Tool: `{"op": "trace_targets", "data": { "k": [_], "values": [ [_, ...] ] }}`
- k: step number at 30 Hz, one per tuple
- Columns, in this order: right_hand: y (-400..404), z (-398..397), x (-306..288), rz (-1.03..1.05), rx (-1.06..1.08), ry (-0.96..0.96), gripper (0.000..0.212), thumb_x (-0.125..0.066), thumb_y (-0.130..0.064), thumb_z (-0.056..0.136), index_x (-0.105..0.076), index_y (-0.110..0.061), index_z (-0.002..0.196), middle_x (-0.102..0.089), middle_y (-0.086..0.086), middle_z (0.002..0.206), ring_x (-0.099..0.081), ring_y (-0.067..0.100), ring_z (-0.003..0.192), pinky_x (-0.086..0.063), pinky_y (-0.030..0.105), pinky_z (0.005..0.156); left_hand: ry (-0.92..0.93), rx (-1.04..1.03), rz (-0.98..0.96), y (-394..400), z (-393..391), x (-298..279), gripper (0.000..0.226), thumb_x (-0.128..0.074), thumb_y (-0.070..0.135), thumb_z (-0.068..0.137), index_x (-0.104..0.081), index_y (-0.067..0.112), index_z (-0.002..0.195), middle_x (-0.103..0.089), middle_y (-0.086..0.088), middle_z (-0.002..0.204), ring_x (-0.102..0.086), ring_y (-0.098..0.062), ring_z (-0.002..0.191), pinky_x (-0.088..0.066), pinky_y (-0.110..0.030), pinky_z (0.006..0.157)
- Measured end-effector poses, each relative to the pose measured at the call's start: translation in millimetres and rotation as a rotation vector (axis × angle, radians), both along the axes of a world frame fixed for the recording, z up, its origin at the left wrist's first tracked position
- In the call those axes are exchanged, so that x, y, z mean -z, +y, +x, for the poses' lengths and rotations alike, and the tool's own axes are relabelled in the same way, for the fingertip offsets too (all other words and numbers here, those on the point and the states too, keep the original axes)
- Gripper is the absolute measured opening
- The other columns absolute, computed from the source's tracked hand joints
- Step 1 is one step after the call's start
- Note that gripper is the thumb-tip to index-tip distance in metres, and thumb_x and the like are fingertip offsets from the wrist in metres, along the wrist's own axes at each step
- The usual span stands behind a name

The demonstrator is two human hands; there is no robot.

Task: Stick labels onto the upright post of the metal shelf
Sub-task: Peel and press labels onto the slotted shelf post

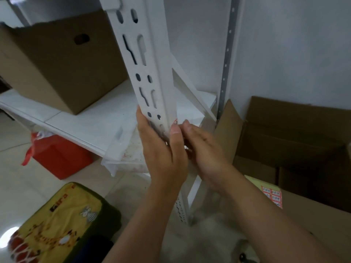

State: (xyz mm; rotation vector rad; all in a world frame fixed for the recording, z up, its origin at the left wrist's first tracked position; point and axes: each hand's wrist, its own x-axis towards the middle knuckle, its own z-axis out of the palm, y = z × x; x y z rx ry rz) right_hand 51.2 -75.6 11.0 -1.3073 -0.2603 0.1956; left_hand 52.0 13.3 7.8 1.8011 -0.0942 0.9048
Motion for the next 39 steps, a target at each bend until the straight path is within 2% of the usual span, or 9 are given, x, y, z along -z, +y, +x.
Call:
{"op": "trace_targets", "data": {
  "k": [2,5,8,11,15,19,23,29,39],
  "values": [
    [2.9,0.8,-0.5,0.000,-0.008,0.029,0.043,-0.040,-0.051,0.090,-0.071,-0.025,0.104,-0.074,-0.001,0.104,-0.068,0.013,0.102,-0.052,0.034,0.094,-0.003,-0.004,0.063,3.1,-2.9,0.7,0.071,-0.040,0.040,0.094,-0.018,-0.003,0.146,-0.049,-0.022,0.126,-0.056,-0.027,0.102,-0.050,-0.025,0.076],
    [10.5,2.7,-3.0,0.057,-0.006,0.083,0.049,-0.045,-0.051,0.089,-0.069,-0.014,0.112,-0.073,0.005,0.108,-0.068,0.017,0.104,-0.050,0.035,0.096,0.005,-0.002,0.107,6.5,-7.9,-0.5,0.079,-0.037,0.054,0.096,-0.012,0.003,0.150,-0.045,-0.016,0.138,-0.053,-0.023,0.116,-0.049,-0.023,0.089],
    [13.6,5.0,-3.0,0.208,-0.033,0.158,0.051,-0.052,-0.045,0.084,-0.068,-0.005,0.111,-0.072,0.011,0.107,-0.069,0.020,0.101,-0.053,0.029,0.089,-0.011,-0.019,0.157,9.7,-7.6,-2.4,0.078,-0.035,0.054,0.095,-0.018,-0.001,0.147,-0.050,-0.016,0.129,-0.055,-0.016,0.106,-0.042,-0.007,0.079],
    [12.6,8.3,-2.9,0.304,-0.076,0.202,0.051,-0.055,-0.041,0.083,-0.067,0.000,0.110,-0.072,0.013,0.106,-0.069,0.021,0.099,-0.054,0.026,0.086,-0.013,-0.036,0.188,10.8,-5.7,-3.1,0.073,-0.035,0.049,0.096,-0.023,-0.005,0.143,-0.052,-0.016,0.124,-0.054,-0.010,0.099,-0.040,-0.005,0.075],
    [6.1,14.0,-2.0,0.301,-0.157,0.233,0.039,-0.054,-0.040,0.088,-0.071,-0.007,0.097,-0.073,0.005,0.089,-0.070,0.014,0.086,-0.053,0.020,0.073,-0.006,-0.038,0.186,10.5,-6.1,-2.7,0.072,-0.036,0.046,0.097,-0.020,-0.004,0.146,-0.051,-0.015,0.129,-0.054,-0.009,0.103,-0.039,-0.004,0.078],
    [5.3,16.5,-0.3,0.308,-0.211,0.255,0.053,-0.054,-0.044,0.090,-0.063,0.000,0.120,-0.069,0.013,0.111,-0.063,0.027,0.110,-0.048,0.034,0.097,-0.002,-0.053,0.120,6.7,-8.6,-2.8,0.069,-0.041,0.039,0.094,-0.019,0.004,0.149,-0.050,-0.008,0.133,-0.054,-0.008,0.109,-0.041,-0.007,0.082],
    [7.6,17.3,5.3,0.359,-0.231,0.240,0.053,-0.052,-0.043,0.094,-0.060,-0.001,0.125,-0.061,0.019,0.127,-0.058,0.030,0.120,-0.039,0.044,0.109,0.012,-0.085,0.062,-2.0,-9.7,-3.8,0.066,-0.042,0.033,0.089,-0.023,0.007,0.147,-0.047,0.003,0.130,-0.048,0.010,0.106,-0.039,-0.002,0.079],
    [9.9,19.8,10.6,0.353,-0.221,0.196,0.055,-0.054,-0.045,0.092,-0.059,-0.001,0.126,-0.059,0.019,0.130,-0.055,0.030,0.123,-0.034,0.044,0.112,0.062,-0.102,0.083,-3.5,-8.4,-6.0,0.067,-0.037,0.033,0.084,-0.025,0.005,0.143,-0.052,-0.011,0.122,-0.052,-0.009,0.094,-0.039,-0.004,0.070],
    [7.7,18.7,11.8,0.329,-0.228,0.160,0.053,-0.050,-0.045,0.094,-0.059,-0.003,0.126,-0.061,0.018,0.128,-0.057,0.029,0.122,-0.036,0.045,0.111,0.064,-0.084,0.054,-4.1,-9.3,-8.2,0.064,-0.035,0.040,0.084,-0.027,0.008,0.139,-0.052,-0.011,0.119,-0.054,-0.015,0.095,-0.042,-0.009,0.068]
  ]
}}
